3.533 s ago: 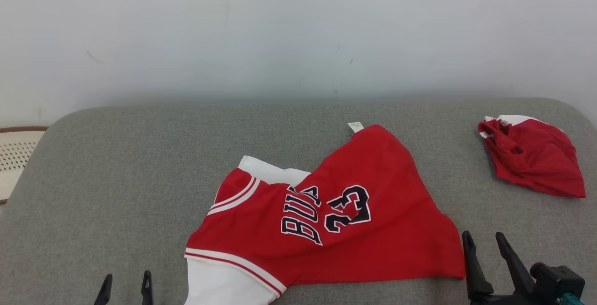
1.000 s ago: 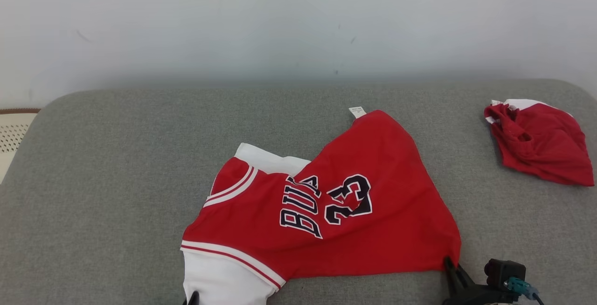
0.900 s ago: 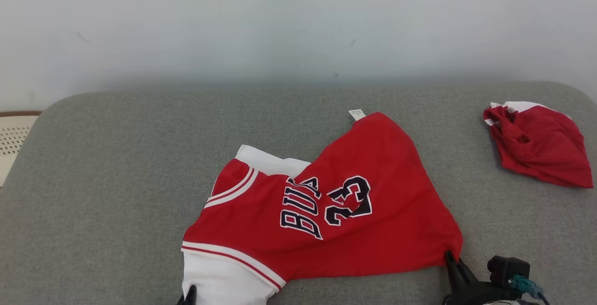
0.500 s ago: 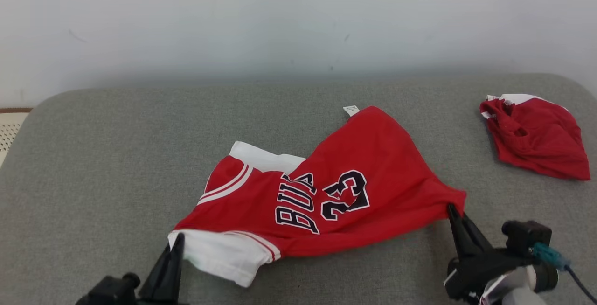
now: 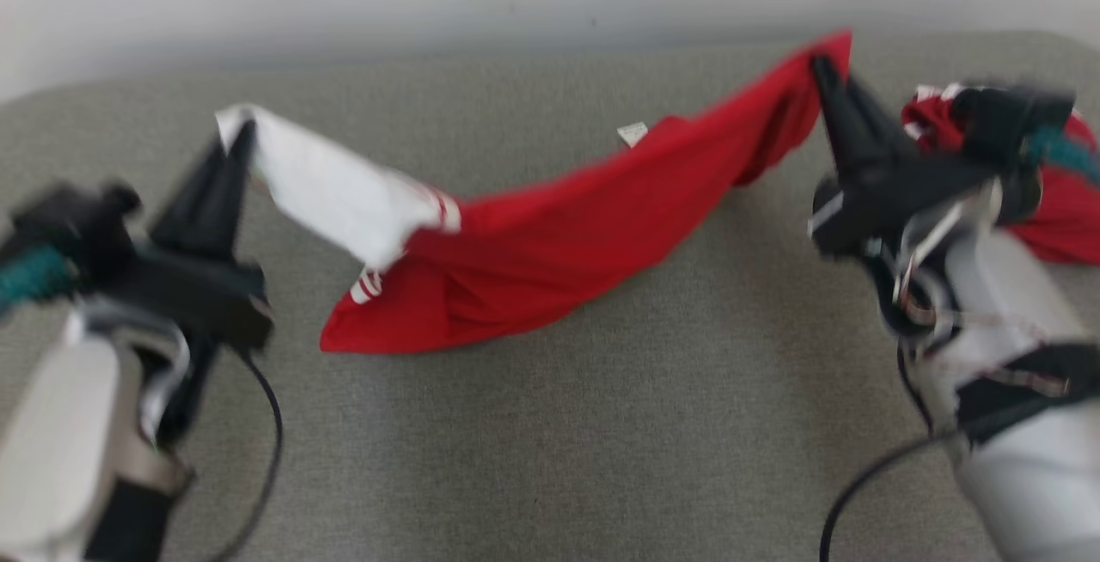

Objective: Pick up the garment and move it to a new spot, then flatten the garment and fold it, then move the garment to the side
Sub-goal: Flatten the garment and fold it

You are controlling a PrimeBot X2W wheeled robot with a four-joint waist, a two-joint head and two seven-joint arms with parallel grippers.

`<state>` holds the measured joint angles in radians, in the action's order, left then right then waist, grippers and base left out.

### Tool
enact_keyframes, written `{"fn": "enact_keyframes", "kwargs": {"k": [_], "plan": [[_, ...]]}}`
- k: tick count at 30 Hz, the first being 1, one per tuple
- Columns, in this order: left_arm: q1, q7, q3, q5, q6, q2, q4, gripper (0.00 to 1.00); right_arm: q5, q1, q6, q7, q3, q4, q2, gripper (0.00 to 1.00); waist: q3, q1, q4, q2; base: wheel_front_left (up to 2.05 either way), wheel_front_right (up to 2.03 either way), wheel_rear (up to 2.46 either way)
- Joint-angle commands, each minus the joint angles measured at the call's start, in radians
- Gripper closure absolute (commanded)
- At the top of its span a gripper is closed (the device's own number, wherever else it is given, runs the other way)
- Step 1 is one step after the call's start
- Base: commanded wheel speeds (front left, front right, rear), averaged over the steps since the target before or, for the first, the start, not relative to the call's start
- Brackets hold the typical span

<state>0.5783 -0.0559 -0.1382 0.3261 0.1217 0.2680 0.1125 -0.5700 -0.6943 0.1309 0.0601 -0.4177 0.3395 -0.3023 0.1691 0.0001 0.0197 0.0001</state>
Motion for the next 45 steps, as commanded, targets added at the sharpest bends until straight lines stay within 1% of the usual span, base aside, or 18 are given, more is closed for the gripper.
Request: {"fn": "enact_keyframes", "kwargs": {"k": [1,3,5,6,11,15,19,21,23,25,29,30,35,39,42,45], "plan": [[0.11,0.008,-0.009,0.012,0.006,0.03,0.043,1.0,-0.038,-0.11,0.0,-0.014,-0.017,0.042,0.001,1.0,0.122,-0.0001,-0.022,-0.0001,0.0,0.0,0.0],[0.209,0.018,-0.026,0.006,0.005,0.055,0.085,1.0,-0.056,-0.222,0.0,-0.021,-0.031,0.084,-0.001,1.0,0.167,-0.0001,-0.023,-0.0001,0.0,0.0,0.0],[0.309,0.023,-0.039,0.025,0.006,0.057,0.133,1.0,-0.088,-0.319,0.0,-0.03,-0.039,0.138,0.003,1.0,0.203,-0.0001,-0.02,-0.0001,0.0,0.0,0.0],[0.309,0.023,-0.039,0.025,0.006,0.057,0.133,1.0,-0.088,-0.319,0.0,-0.03,-0.039,0.138,0.003,1.0,0.203,-0.0001,-0.02,-0.0001,0.0,0.0,0.0],[0.55,0.021,-0.069,0.048,0.007,0.08,0.262,1.0,-0.154,-0.56,0.0,-0.051,-0.043,0.29,0.022,1.0,0.278,-0.0001,-0.014,-0.0001,0.0,0.0,0.0],[0.715,0.013,-0.087,0.063,0.008,0.087,0.353,1.0,-0.199,-0.721,0.0,-0.055,-0.017,0.412,0.038,1.0,0.313,-0.0001,-0.006,-0.0001,0.0,0.0,0.0],[0.863,0.003,-0.091,0.099,0.008,0.074,0.447,1.0,-0.202,-0.855,0.0,-0.035,-0.007,0.514,0.058,1.0,0.327,-0.0001,0.006,-0.0001,0.0,0.0,0.0],[0.928,-0.002,-0.092,0.098,0.008,0.078,0.499,1.0,-0.201,-0.911,0.0,-0.032,-0.01,0.558,0.069,1.0,0.331,-0.0001,0.009,-0.0001,0.0,0.0,0.0],[1.016,-0.013,-0.114,0.092,0.008,0.07,0.562,1.0,-0.184,-0.994,0.0,-0.007,-0.017,0.62,0.072,1.0,0.333,-0.0001,0.012,-0.0001,0.0,0.0,0.0],[1.069,-0.031,-0.132,0.093,0.008,0.057,0.591,1.0,-0.175,-1.041,0.0,0.018,-0.022,0.654,0.071,1.0,0.332,-0.0001,0.018,-0.0001,0.0,0.0,0.0],[1.156,-0.082,-0.163,0.093,0.008,0.046,0.654,1.0,-0.169,-1.108,0.0,0.07,-0.03,0.697,0.075,1.0,0.327,-0.0001,0.029,-0.0001,0.0,0.0,0.0],[1.17,-0.093,-0.169,0.1,0.008,0.035,0.666,1.0,-0.168,-1.121,0.0,0.085,-0.032,0.704,0.074,1.0,0.324,-0.0001,0.032,-0.0001,0.0,0.0,0.0],[1.23,-0.147,-0.181,0.125,0.008,0.008,0.711,1.0,-0.176,-1.162,0.0,0.13,-0.057,0.713,0.07,1.0,0.323,-0.0001,0.042,-0.0001,0.0,0.0,0.0],[1.236,-0.161,-0.202,0.144,0.008,0.008,0.723,1.0,-0.188,-1.142,0.0,0.129,-0.101,0.699,0.058,1.0,0.338,-0.0001,0.044,-0.0001,0.0,0.0,0.0],[1.225,-0.17,-0.211,0.168,0.008,0.019,0.718,1.0,-0.21,-1.115,0.0,0.113,-0.141,0.672,0.044,1.0,0.352,-0.0001,0.044,-0.0001,0.0,0.0,0.0],[1.166,-0.183,-0.216,0.197,0.008,0.028,0.696,1.0,-0.244,-1.057,0.0,0.113,-0.179,0.632,0.032,1.0,0.354,-0.0001,0.037,-0.0001,0.0,0.0,0.0]]}}
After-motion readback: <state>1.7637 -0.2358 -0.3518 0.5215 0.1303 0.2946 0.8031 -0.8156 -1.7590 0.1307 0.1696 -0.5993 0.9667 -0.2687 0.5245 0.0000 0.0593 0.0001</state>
